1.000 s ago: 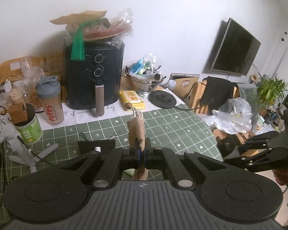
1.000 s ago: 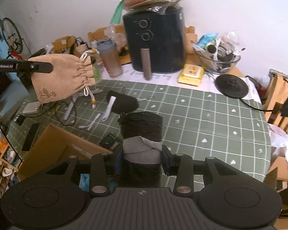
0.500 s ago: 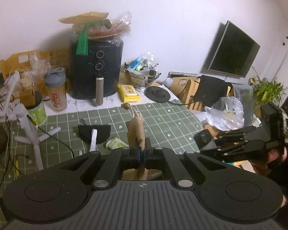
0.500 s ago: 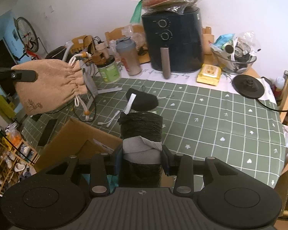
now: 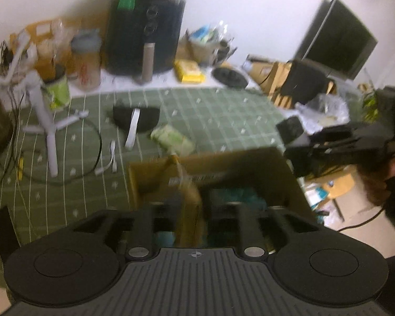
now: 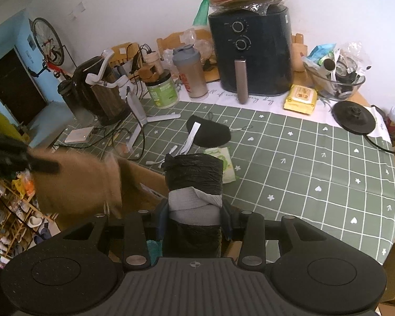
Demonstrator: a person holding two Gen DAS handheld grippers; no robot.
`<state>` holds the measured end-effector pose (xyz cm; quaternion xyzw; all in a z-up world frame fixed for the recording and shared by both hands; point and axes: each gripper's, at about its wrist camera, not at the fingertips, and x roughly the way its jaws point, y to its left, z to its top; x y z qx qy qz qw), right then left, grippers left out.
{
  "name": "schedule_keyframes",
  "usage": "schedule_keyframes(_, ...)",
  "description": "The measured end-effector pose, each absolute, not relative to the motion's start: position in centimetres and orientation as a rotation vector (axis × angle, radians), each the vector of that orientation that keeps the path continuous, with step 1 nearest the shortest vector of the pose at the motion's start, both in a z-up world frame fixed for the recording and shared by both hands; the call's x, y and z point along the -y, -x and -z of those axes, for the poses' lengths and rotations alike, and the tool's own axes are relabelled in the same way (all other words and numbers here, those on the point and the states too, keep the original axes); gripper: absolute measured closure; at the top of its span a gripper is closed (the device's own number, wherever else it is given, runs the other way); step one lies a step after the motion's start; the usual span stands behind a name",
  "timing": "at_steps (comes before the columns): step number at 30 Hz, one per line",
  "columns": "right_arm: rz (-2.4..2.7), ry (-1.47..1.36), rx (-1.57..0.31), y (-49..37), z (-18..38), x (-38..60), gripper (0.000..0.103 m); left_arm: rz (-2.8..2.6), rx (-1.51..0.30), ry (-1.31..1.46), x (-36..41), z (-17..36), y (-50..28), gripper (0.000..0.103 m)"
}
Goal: Organize soft objects
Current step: 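Lower the tan pouch into the box with the left gripper while the right drops the sock bundle in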
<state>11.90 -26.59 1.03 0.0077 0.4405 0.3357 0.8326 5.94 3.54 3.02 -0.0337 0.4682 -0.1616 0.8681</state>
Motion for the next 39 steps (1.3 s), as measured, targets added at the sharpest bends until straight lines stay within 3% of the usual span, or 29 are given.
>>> schedule_keyframes(3, -0.722, -0.014, -0.950, -11.8, -0.7, 26.2, 0.060, 0.293, -0.999, 0.061, -3.7, -2.2, -5.7, 0.048)
schedule_keyframes(23, -0.877, 0.008, -1.043, -12.2, -0.9, 19.2, 0.058, 0.204, -1.010, 0.103, -4.6, -2.2, -3.9, 0.048)
schedule_keyframes(25, -0.888, 0.002, -1.071, -12.2, -0.7, 17.9, 0.047, 0.191, -1.006, 0.110, -4.8, -2.4, -3.7, 0.048)
schedule_keyframes(26, -0.892, 0.000, -1.072, -12.2, -0.7, 17.3, 0.029, 0.183, -1.003, 0.117, -4.9, -2.4, -3.6, 0.048)
schedule_keyframes(27, -0.896, 0.005, -1.067, -12.1, -0.7, 17.0, 0.019, 0.175, -1.000, 0.122, -4.9, -2.5, -3.5, 0.048)
schedule_keyframes(32, -0.890, 0.067, -1.038, -11.6, -0.8, 16.1, 0.006, 0.150, -0.983, 0.147, -4.9, -2.8, -3.5, 0.048)
schedule_keyframes(39, -0.831, 0.091, -1.020, -11.4, -0.7, 17.8, 0.000, 0.178, -0.986, 0.136, -4.1, -2.6, -4.2, 0.048)
